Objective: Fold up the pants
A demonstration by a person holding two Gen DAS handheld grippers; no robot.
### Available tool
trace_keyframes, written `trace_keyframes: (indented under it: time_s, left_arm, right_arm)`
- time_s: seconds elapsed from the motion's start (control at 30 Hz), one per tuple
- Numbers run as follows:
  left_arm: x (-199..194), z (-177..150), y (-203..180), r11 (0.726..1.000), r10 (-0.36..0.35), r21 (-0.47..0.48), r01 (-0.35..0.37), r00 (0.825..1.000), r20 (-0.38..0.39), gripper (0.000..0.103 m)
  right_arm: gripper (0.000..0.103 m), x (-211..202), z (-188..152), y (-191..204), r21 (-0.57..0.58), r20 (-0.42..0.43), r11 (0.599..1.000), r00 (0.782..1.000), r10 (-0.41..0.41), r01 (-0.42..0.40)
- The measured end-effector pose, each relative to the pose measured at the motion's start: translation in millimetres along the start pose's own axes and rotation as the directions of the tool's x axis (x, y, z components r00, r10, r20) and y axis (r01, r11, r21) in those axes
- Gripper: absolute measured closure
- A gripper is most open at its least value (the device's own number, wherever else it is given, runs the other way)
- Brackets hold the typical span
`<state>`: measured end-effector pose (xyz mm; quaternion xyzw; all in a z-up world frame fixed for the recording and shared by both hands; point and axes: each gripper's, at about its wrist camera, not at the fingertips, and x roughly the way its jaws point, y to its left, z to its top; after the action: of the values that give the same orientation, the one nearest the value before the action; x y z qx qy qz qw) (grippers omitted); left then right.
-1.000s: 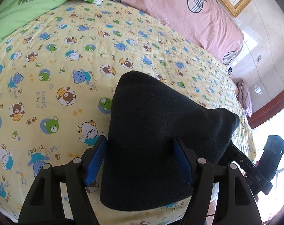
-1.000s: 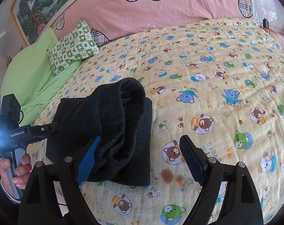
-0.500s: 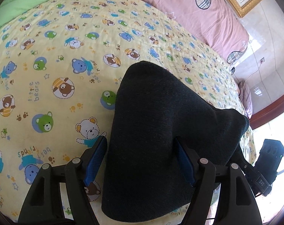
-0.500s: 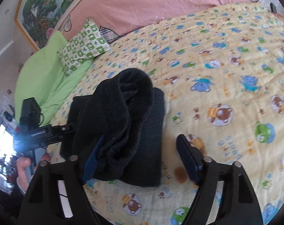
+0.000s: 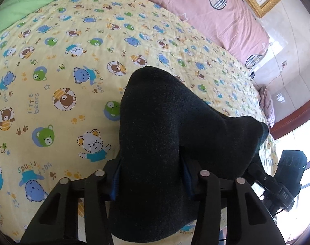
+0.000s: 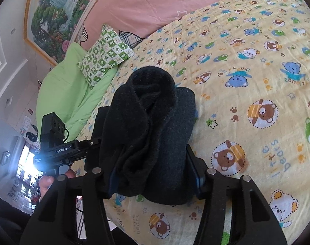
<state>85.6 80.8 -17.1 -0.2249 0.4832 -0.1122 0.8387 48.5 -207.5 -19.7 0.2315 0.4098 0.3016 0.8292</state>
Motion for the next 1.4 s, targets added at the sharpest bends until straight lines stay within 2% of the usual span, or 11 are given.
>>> trace_keyframes:
  time_s: [0.2, 0.5, 0.67, 0.93, 1.1, 1.4]
  left_arm:
    - [-17.6, -1.4, -4.2, 1.000, -0.017, 0.009, 0.017, 0.999, 0.028, 0.068]
    - [-61.0, 0.2, 7.2, 1.000, -0.010, -0.018, 0.012, 0.994, 0.109, 0.070]
    - [-90.6, 6.9, 28.7, 0.998, 0.034, -0.048, -0.026, 0.984, 0.173, 0.070]
    - [-118.0, 16.2, 71.0, 0.989, 0.092, -0.131, -0.063, 0.970, 0.227, 0.070]
    - [-127.2, 19.2, 88.1, 0.983, 0.123, -0.162, -0.084, 0.960, 0.251, 0.070]
    - [-131.9, 35.8, 114.0, 0.973, 0.177, -0.193, -0.127, 0.947, 0.267, 0.070]
  right_arm:
    - [0.051, -4.4, 1.8, 11.3, -0.029, 0.005, 1.000, 1.000, -0.002, 0.002]
    - [0.052, -3.6, 16.6, 41.3, -0.082, 0.011, 0.995, 0.998, 0.060, -0.059]
    - [0.052, 17.9, 28.6, 64.5, -0.121, -0.014, 0.987, 0.995, 0.104, -0.105]
    - [0.053, 63.9, 44.7, 104.5, -0.186, -0.074, 0.968, 0.985, 0.156, -0.167]
    - [0.053, 89.9, 54.3, 120.3, -0.196, -0.104, 0.960, 0.978, 0.182, -0.200]
    - [0.053, 131.4, 69.7, 139.4, -0.225, -0.150, 0.951, 0.972, 0.183, -0.214]
